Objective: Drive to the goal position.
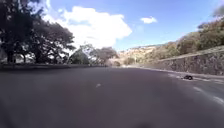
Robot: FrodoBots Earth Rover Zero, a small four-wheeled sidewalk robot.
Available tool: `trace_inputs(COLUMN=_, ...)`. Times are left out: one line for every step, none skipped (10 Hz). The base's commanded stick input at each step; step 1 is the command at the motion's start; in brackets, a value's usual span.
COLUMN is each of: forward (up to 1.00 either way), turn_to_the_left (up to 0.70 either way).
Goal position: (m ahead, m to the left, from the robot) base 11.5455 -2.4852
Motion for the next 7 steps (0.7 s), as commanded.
trace_inputs(forward=0.5, turn_to_the_left=0.0)
trace_inputs(forward=0.5, turn_to_the_left=0.0)
trace_inputs(forward=0.5, turn_to_the_left=0.0)
trace_inputs(forward=0.5, turn_to_the_left=-0.03)
trace_inputs(forward=0.5, turn_to_the_left=-0.09)
trace_inputs(forward=0.5, turn_to_the_left=-0.41)
trace_inputs(forward=0.5, turn_to_the_left=-0.15)
